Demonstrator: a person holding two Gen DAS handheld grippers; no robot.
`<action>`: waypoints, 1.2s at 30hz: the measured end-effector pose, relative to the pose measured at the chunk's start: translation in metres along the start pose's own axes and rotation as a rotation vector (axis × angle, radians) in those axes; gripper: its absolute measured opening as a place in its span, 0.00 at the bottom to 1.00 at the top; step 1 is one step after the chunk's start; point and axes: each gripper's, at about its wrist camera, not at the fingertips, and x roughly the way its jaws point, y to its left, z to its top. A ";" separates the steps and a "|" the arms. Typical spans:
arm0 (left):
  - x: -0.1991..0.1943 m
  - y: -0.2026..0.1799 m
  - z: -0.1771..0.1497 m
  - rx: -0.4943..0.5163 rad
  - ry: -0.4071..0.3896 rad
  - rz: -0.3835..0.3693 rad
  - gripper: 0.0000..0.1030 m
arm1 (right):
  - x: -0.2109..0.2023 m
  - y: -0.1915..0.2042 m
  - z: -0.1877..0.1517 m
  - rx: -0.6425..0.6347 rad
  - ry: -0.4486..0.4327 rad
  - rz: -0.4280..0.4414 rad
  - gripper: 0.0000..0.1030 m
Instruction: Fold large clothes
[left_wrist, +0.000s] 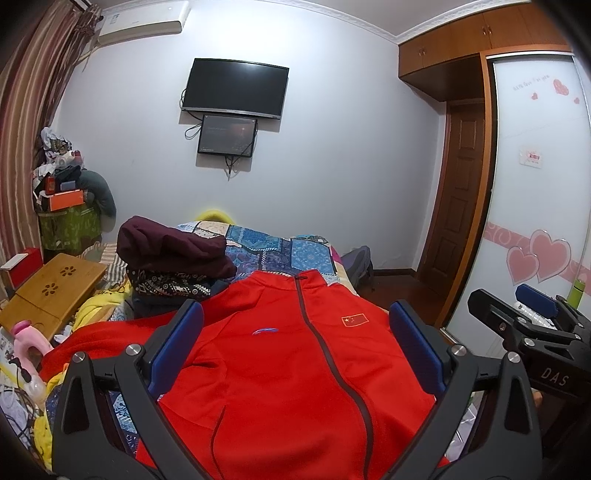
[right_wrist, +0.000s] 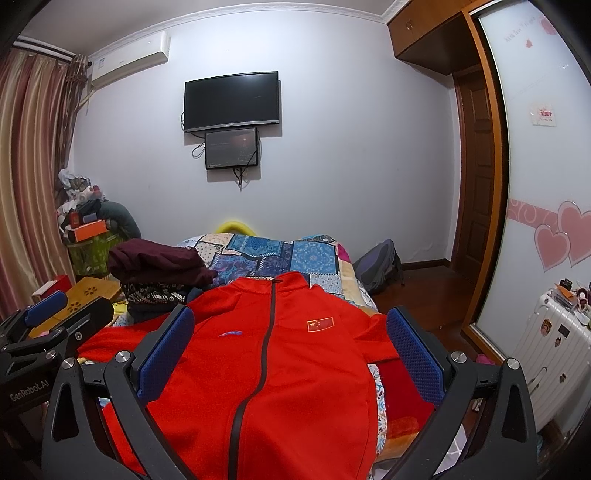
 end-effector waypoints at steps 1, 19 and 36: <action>0.000 0.000 0.000 -0.001 0.001 0.000 0.98 | 0.001 0.000 0.000 -0.002 0.001 0.000 1.00; 0.027 0.041 0.002 -0.026 0.015 0.115 0.98 | 0.036 0.001 0.003 -0.044 0.082 -0.002 1.00; 0.090 0.217 -0.010 -0.305 0.085 0.505 0.98 | 0.131 0.005 -0.008 -0.074 0.293 -0.057 1.00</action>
